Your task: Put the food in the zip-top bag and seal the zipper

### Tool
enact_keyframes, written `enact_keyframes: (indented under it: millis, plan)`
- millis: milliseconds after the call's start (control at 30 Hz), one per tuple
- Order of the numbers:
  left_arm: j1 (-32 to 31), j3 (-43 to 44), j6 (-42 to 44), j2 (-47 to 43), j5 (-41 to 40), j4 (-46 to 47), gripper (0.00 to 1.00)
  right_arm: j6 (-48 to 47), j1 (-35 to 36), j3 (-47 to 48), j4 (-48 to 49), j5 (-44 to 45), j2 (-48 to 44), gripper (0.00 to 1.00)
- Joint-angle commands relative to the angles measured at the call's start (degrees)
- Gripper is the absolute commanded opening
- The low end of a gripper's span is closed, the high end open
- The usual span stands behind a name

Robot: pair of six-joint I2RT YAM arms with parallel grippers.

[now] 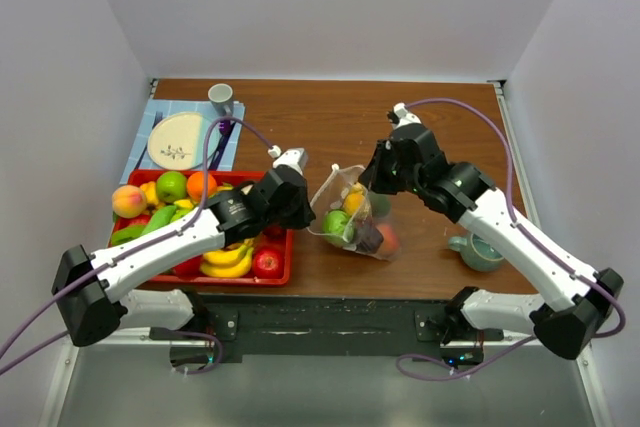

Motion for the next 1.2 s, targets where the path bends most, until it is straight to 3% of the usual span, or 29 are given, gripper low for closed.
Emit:
enact_keyframes:
  millis: [0,67,200,300,367,433,500,600,667,800,933,1167]
  plan:
    - [-6.90,8.93,-5.99,-1.05,-5.03,5.44,0.00,-2.00,0.68,4.29,1.87,-2.87,2.76,0.00]
    - [-9.91,13.23,-8.00,-0.52,-9.42,2.81,0.00,-2.88,0.77,4.91,0.91,-1.65,2.68,0.00]
    - [-6.41,14.05,-10.30,0.36,-11.56,-0.37,0.00,-5.77,-1.23,7.46,-4.01,5.64,2.32,0.00]
    - [-6.57,12.20,-12.67,0.71,-10.94,2.17,0.00,-6.83,-9.12,9.30,-5.86,1.81,4.34,0.00]
    - [-8.15,10.54,-14.69,1.24,-10.41,3.06,0.00,-7.01,-9.95,10.97,-5.87,1.07,4.96,0.00]
    - [-8.24,9.74,-15.66,1.94,-9.97,2.54,0.00,-6.14,-9.43,10.28,-3.51,-2.16,4.44,0.00]
    - [-7.28,10.17,-16.02,1.86,-12.77,1.65,0.00,-5.26,-4.44,9.75,-2.35,-2.36,4.08,0.00]
    - [-1.23,10.62,-15.23,1.77,-10.60,2.35,0.00,-4.38,2.61,8.70,-1.66,-1.89,4.52,0.00]
    - [-1.56,10.88,-15.05,2.03,-10.23,3.50,0.00,-4.11,2.62,6.67,-1.03,-1.92,4.44,0.00]
    - [-10.06,9.57,-19.61,2.73,-11.73,6.02,0.00,-7.01,0.87,11.76,-5.51,5.03,6.63,0.00]
    - [-11.67,4.83,-24.18,2.73,-12.34,8.86,0.00,-8.07,0.77,16.08,-5.25,0.67,9.00,0.00]
    - [-11.58,7.45,-27.70,4.66,-17.96,7.19,0.00,-7.97,1.47,6.77,-0.95,-6.22,5.15,0.00]
